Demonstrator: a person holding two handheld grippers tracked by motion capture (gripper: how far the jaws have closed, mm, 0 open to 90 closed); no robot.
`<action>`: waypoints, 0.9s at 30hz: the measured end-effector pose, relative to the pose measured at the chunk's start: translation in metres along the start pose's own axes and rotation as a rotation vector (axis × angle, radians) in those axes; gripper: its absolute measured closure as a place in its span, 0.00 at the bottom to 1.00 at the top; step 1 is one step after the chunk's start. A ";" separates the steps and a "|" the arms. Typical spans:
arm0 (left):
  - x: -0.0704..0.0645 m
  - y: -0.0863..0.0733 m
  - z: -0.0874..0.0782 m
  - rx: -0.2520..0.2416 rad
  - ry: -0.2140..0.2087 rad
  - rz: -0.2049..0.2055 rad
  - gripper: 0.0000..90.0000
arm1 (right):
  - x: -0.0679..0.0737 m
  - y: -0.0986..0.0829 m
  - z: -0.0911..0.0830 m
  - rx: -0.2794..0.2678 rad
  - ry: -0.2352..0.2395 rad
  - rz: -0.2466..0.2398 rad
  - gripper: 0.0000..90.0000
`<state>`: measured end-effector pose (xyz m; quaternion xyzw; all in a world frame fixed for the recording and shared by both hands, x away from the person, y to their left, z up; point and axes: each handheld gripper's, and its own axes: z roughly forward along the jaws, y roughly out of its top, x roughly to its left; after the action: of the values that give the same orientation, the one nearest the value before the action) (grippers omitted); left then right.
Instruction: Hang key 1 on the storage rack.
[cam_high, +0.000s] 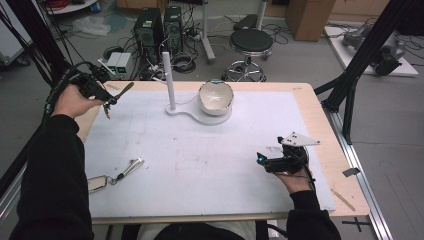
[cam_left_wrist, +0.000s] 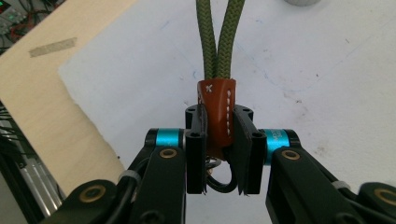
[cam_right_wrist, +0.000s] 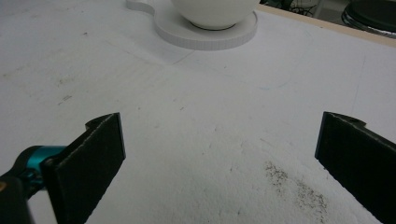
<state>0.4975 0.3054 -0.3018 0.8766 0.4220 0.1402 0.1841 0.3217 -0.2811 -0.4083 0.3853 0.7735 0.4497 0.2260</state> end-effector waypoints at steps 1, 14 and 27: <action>-0.001 0.001 -0.002 -0.004 0.001 -0.002 0.85 | 0.000 0.000 0.000 -0.001 -0.001 -0.001 0.01; -0.017 0.018 -0.025 -0.056 0.014 0.043 0.85 | 0.000 0.000 0.001 -0.001 0.014 -0.003 0.01; -0.034 0.041 -0.032 -0.074 0.022 0.084 0.85 | 0.000 0.000 0.001 0.001 0.018 -0.001 0.01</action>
<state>0.4926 0.2618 -0.2586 0.8844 0.3815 0.1730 0.2057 0.3224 -0.2804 -0.4088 0.3809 0.7759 0.4526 0.2190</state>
